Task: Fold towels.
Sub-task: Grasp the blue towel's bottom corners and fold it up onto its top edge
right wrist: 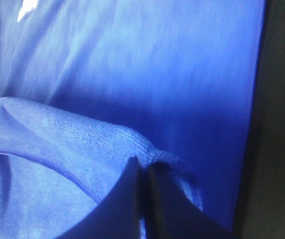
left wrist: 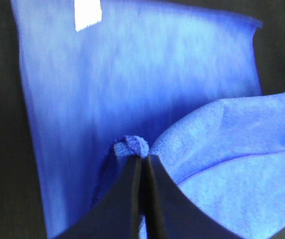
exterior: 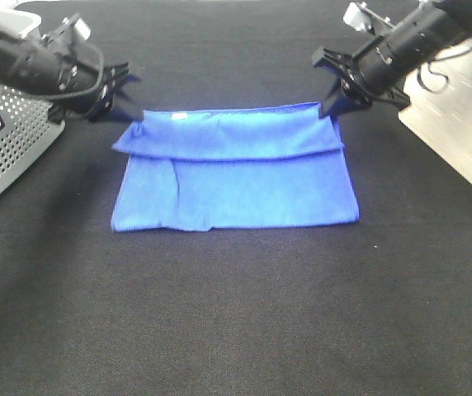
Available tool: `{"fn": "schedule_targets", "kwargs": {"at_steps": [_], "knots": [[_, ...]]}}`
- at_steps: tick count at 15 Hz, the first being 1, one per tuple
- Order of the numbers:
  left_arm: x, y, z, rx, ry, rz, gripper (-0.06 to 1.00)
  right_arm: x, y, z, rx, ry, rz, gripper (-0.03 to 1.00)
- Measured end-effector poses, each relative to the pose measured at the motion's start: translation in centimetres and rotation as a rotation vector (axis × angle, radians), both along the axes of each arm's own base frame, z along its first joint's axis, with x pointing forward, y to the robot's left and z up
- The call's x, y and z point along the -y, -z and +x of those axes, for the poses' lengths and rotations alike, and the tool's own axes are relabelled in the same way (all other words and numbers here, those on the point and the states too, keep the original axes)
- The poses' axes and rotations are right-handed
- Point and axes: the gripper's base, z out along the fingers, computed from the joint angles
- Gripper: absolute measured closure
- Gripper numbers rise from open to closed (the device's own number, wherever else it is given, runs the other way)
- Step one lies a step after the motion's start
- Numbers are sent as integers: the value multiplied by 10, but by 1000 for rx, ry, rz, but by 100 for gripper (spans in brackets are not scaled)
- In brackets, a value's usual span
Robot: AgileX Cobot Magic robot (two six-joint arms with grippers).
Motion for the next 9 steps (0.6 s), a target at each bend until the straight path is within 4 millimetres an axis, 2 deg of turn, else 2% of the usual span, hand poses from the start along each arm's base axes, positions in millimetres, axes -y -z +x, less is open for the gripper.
{"fn": "schedule_targets", "kwargs": {"at_steps": [2, 4, 6, 9], "knots": [[2, 4, 28, 53, -37, -8, 94, -2, 8, 31, 60, 13, -4, 97], [1, 11, 49, 96, -75, -7, 94, -3, 11, 51, 123, 13, -3, 97], [3, 16, 64, 129, -79, -11, 94, -3, 18, 63, 169, 16, -18, 97], [4, 26, 79, 162, -94, -10, 94, -1, 34, 70, 197, 38, -42, 97]]}}
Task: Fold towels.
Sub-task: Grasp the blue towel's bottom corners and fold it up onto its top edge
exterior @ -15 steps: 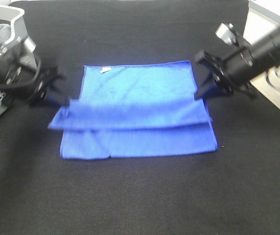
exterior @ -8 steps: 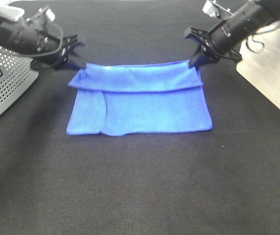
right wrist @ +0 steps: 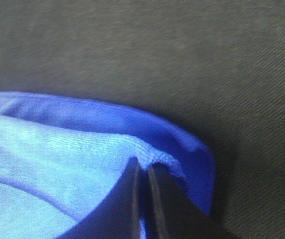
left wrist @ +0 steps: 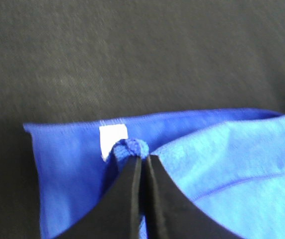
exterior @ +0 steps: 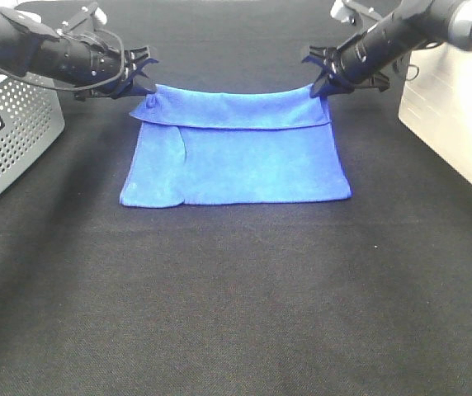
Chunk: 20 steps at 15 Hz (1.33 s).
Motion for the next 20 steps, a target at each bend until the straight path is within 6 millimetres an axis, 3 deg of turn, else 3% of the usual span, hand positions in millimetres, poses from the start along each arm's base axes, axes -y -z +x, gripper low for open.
{"fn": "schedule_targets", "kwargs": {"at_steps": [2, 3, 4, 6, 8, 12, 15, 18, 20], "knots": [[2, 8, 2, 1, 7, 15, 86, 1, 3, 1, 7, 4, -13, 95], [5, 10, 1, 8, 25, 31, 77, 1, 4, 1, 7, 3, -21, 88], [8, 9, 1, 13, 43, 40, 56, 2, 4, 0, 0, -3, -27, 66], [10, 8, -1, 2, 65, 31, 31, 1, 6, -4, -42, -28, -29, 31], [13, 9, -4, -24, 107, 18, 24, 0, 2, -11, -102, -72, -39, 18], [18, -1, -15, -93, 228, -3, 24, -2, -21, -22, -167, -124, -39, 17], [16, -20, -29, -156, 229, 18, 24, 0, -21, -33, -291, -148, -32, 21], [9, -17, -59, -232, 201, 51, 24, 6, -27, -34, -303, -136, -23, 21], [0, -17, -90, -289, 121, 60, 24, 8, -39, -45, -326, -122, -22, 21]]}}
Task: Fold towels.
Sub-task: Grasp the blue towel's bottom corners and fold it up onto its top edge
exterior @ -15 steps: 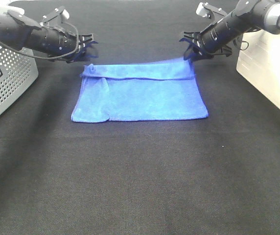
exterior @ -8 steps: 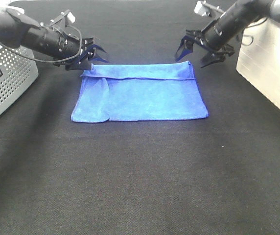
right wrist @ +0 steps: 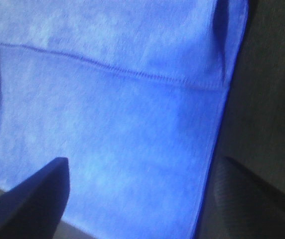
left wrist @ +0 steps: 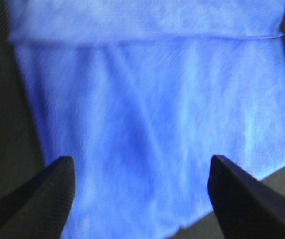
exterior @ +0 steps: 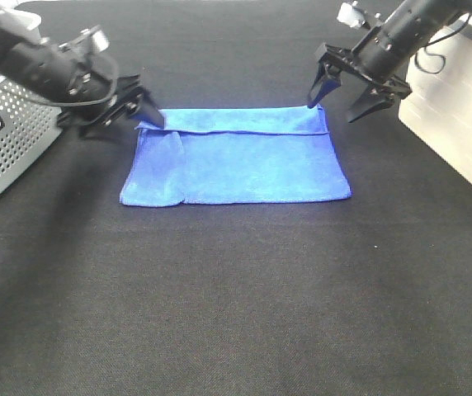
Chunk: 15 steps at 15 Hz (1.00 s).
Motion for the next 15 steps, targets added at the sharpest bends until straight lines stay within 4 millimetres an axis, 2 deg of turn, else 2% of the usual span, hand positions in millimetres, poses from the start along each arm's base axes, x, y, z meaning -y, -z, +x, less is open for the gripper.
{"fn": "schedule_targets", "kwargs": {"at_steps": [1, 4, 6, 8, 10, 13, 15], "knots": [[-3, 1, -11, -20, -27, 8, 24, 1, -1, -7, -24, -1, -3, 21], [-8, 19, -35, -112, -72, 21, 24, 4, 17, -37, -139, -4, -24, 21], [-9, 32, -39, -159, -83, 32, 24, 8, 32, -56, -134, 53, -44, 21], [-10, 34, -39, -165, -87, 34, 24, 10, 48, -70, -143, 50, -61, 21], [-10, 35, -39, -173, -97, 34, 24, 10, 62, -78, -158, 24, -56, 21], [-11, 49, -40, -218, -117, 44, 23, 10, 68, -77, -144, 29, -50, 21], [-8, 50, -40, -215, -116, 49, 23, 8, 70, -74, -123, 45, -28, 21]]}}
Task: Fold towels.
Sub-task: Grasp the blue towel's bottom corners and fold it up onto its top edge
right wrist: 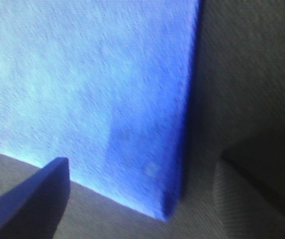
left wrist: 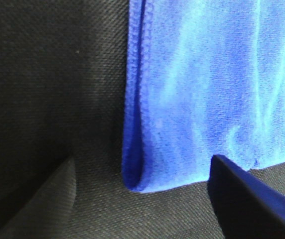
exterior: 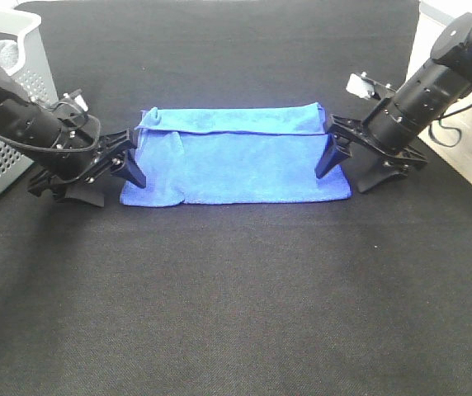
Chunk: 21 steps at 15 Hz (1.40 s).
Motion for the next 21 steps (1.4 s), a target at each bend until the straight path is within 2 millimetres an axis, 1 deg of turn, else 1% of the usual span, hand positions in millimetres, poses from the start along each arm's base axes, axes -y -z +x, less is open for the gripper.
{"fn": "schedule_targets", "kwargs": {"at_steps": [1, 2, 3, 4, 5, 6, 7, 8, 9, 10, 11, 13, 14, 15, 16, 17, 19, 21], "knots": [[4, 2, 0, 3, 4, 4, 23, -1, 2, 1, 3, 8, 17, 21], [4, 2, 0, 3, 4, 4, 23, -1, 2, 1, 3, 8, 17, 21], [9, 4, 0, 7, 8, 5, 23, -3, 6, 2, 1, 14, 42, 22], [16, 4, 0, 16, 12, 4, 23, -7, 9, 4, 0, 27, 90, 24], [19, 5, 0, 24, 13, 7, 27, -10, 13, 4, -4, 37, 123, 32], [19, 7, 1, 24, 4, 8, 36, -11, 16, 5, -10, 42, 138, 41], [19, 9, 1, 25, -3, 10, 50, -11, 19, 5, -15, 44, 141, 54], [19, 11, 1, 21, -4, 12, 69, -10, 22, 5, -21, 49, 141, 68], [19, 13, 1, 18, -1, 15, 86, -7, 23, 4, -29, 59, 137, 82], [18, 14, 1, 19, 7, 20, 92, -4, 26, 4, -46, 70, 137, 94], [18, 12, 0, 19, 15, 23, 93, -1, 27, 3, -61, 83, 142, 97], [15, 5, -2, 7, 46, 20, 93, 7, 22, 3, -72, 90, 147, 97], [11, -2, -4, -6, 65, 15, 93, 14, 9, 1, -76, 81, 158, 97], [5, -9, -8, -37, 93, 2, 93, 17, 1, -1, -85, 65, 163, 97], [3, -11, -10, -48, 101, -1, 93, 18, -2, -3, -92, 54, 160, 97], [1, -14, -15, -59, 112, -1, 93, 18, -5, -8, -105, 43, 155, 97], [-1, -20, -30, -84, 129, 5, 93, 18, -5, -25, -139, 42, 143, 97], [-5, -16, -53, -137, 144, 22, 93, 20, 2, -49, -182, 57, 127, 97]]}}
